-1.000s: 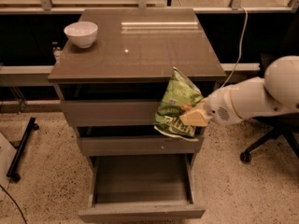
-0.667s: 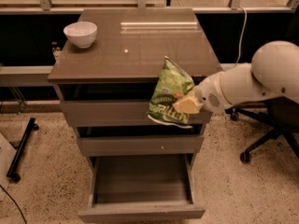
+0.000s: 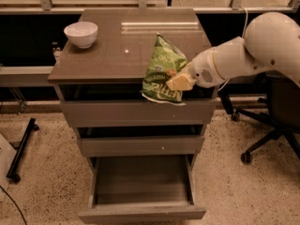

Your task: Pick green jalapeno chip bag from bottom drawer and place on counter

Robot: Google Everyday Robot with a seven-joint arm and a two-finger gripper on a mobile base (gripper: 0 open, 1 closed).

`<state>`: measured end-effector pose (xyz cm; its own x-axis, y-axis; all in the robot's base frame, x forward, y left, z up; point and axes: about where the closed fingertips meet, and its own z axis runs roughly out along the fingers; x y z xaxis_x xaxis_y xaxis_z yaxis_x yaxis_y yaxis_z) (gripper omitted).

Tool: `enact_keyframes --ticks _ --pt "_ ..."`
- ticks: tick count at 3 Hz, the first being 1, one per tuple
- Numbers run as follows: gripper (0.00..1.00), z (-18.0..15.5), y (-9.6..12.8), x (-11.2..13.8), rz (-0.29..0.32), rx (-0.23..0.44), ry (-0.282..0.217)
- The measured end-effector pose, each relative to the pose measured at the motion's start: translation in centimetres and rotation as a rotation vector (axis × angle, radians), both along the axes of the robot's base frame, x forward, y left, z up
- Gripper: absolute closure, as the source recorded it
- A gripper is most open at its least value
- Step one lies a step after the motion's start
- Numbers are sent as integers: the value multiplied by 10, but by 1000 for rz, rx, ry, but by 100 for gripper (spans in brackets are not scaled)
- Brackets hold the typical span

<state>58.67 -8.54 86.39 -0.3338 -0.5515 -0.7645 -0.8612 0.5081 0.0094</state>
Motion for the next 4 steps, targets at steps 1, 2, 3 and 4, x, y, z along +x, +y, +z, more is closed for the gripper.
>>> enact_keyframes --ticks 1,2,3,4 --pt "100 17 2 39 -11 30 -15" --pt "100 25 5 78 -31 57 -6" --pt "100 22 7 115 -60 80 25" --pt "100 13 12 144 -74 93 66"
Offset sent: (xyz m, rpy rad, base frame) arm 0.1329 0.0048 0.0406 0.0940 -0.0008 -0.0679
